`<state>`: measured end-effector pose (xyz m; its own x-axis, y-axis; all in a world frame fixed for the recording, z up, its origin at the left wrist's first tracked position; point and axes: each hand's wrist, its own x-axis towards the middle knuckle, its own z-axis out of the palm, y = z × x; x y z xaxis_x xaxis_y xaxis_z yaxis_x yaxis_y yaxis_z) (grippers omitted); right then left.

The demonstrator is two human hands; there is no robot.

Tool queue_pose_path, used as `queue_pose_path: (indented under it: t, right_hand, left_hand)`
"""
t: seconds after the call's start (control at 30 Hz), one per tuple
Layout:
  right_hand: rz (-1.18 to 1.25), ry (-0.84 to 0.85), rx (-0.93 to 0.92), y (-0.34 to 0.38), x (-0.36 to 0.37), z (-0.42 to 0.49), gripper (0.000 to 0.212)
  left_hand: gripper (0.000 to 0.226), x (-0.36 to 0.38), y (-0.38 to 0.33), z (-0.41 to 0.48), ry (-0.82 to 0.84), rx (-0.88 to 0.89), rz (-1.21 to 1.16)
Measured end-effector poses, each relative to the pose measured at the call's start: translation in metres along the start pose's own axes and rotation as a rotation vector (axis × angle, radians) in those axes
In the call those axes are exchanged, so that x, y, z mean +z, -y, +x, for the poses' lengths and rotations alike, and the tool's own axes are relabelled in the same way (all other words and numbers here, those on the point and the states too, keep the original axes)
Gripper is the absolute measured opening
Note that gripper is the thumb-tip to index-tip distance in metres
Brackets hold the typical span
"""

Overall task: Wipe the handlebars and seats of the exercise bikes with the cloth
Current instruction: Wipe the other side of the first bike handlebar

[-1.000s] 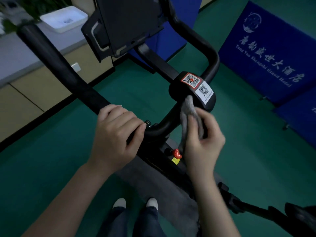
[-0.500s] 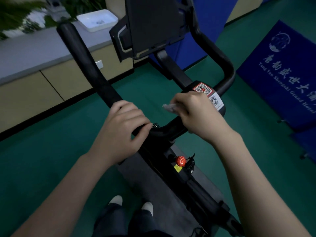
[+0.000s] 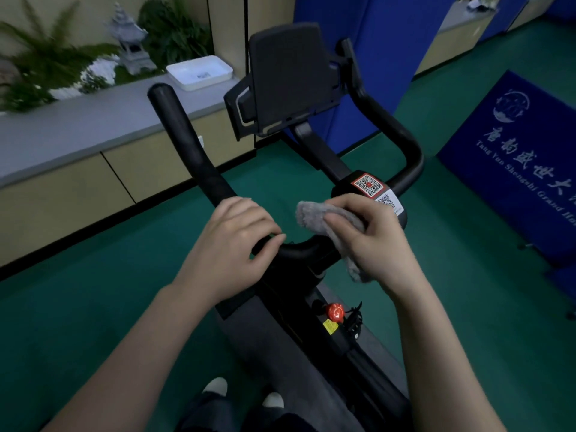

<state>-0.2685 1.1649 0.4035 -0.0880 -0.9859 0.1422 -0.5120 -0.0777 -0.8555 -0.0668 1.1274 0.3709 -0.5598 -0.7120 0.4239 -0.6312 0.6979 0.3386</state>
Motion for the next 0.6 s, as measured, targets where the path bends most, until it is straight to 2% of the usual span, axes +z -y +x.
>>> queue_pose_path:
  t: [0.1, 0.2, 0.43, 0.6]
  right_hand:
    - [0.183, -0.165, 0.029, -0.007, -0.003, -0.019, 0.015]
    - [0.249, -0.236, 0.043, -0.012, 0.0, -0.029, 0.018]
    - [0.327, -0.178, -0.016, 0.002, 0.018, -0.024, 0.014]
    - [0.346, -0.082, -0.064, 0.018, 0.047, -0.033, 0.011]
  left_hand:
    - [0.03, -0.003, -0.006, -0.003, -0.004, -0.001, 0.008]
    - [0.024, -0.004, -0.013, -0.01, -0.029, 0.001, 0.022]
    - [0.026, -0.018, -0.021, -0.045, -0.091, -0.116, 0.077]
    - [0.03, -0.035, -0.014, -0.087, -0.024, -0.269, 0.117]
